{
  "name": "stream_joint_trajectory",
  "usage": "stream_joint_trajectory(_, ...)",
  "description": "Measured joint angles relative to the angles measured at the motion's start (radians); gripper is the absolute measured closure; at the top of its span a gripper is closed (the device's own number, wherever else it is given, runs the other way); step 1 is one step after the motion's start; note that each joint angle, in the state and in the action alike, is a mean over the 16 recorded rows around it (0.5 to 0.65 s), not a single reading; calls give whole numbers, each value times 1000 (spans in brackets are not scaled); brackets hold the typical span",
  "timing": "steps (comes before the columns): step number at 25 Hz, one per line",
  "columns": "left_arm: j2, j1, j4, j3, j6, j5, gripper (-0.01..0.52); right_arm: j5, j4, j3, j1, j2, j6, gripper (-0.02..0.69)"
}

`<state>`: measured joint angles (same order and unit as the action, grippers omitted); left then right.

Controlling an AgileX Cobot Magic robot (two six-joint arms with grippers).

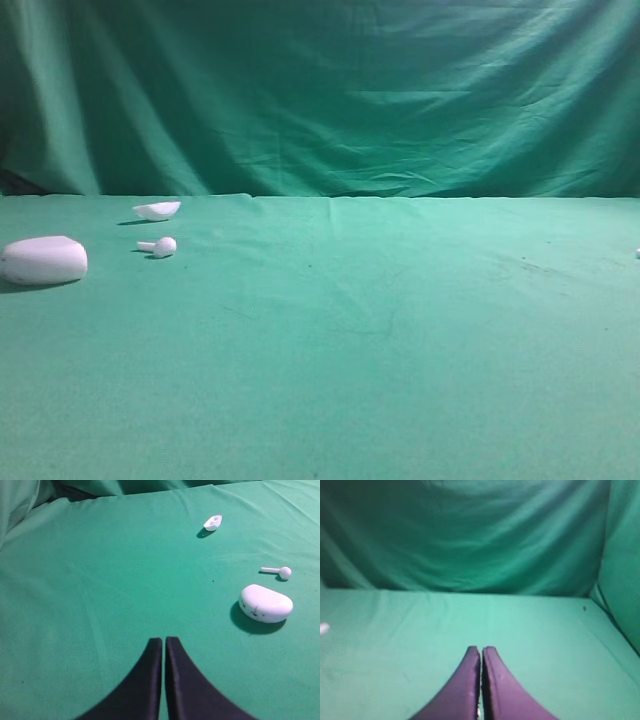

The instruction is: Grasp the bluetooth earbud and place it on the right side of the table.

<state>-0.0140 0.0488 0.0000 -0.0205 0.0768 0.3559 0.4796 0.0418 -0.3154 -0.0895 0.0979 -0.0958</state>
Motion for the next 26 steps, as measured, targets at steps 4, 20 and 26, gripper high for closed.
stream_joint_trajectory(4, 0, 0, 0, 0, 0, 0, 514, -82, -22, 163, 9, -57, 7, 665)
stream_joint_trajectory(20, 0, 0, 0, 0, 0, 0, 514, -90, -38, 343, 17, -107, 47, 626)
stream_joint_trajectory(26, 0, 0, 0, 0, 0, 0, 514, -81, -37, 343, 18, -107, 49, 618)
